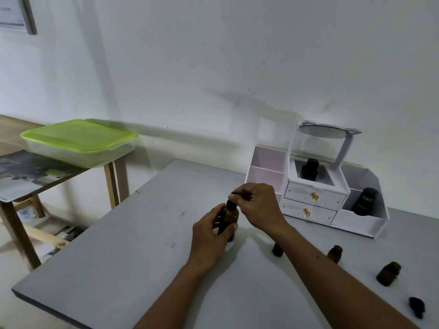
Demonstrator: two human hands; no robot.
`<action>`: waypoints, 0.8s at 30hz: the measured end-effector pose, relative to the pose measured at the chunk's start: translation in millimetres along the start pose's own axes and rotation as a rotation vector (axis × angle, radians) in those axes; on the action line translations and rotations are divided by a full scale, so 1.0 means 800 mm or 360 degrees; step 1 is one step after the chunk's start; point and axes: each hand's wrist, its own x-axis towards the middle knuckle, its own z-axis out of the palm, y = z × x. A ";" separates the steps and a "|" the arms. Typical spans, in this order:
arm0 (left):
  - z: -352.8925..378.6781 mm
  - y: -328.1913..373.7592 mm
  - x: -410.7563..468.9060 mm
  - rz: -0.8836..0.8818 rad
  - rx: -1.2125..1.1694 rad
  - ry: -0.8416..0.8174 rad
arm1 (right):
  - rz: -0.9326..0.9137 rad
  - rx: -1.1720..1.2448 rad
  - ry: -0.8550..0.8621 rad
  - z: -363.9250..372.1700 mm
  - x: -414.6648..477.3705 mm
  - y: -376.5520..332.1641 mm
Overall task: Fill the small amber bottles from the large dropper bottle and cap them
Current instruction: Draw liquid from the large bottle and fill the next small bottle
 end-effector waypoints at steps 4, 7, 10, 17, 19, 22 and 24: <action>-0.001 0.000 -0.001 0.0009 0.0000 0.0000 | -0.0038 0.0015 0.0023 0.003 0.001 -0.001; -0.002 0.002 -0.001 -0.0006 -0.0007 -0.0007 | -0.0039 -0.0001 0.0047 0.005 0.001 0.000; -0.004 0.006 -0.003 -0.0021 -0.0004 -0.0012 | -0.0003 0.0010 0.0029 0.005 -0.001 -0.002; -0.005 0.007 -0.002 -0.0093 0.0025 -0.0040 | -0.0066 0.0120 0.0133 -0.038 0.013 -0.036; -0.008 0.009 -0.003 -0.0137 0.0024 -0.0030 | -0.0075 0.0164 0.0211 -0.059 0.022 -0.051; -0.014 0.014 -0.010 -0.0210 0.0040 0.0035 | -0.0066 0.0298 0.0352 -0.093 0.026 -0.068; -0.017 0.021 -0.022 -0.0249 0.0027 0.0138 | -0.0073 0.0379 0.0406 -0.115 0.024 -0.072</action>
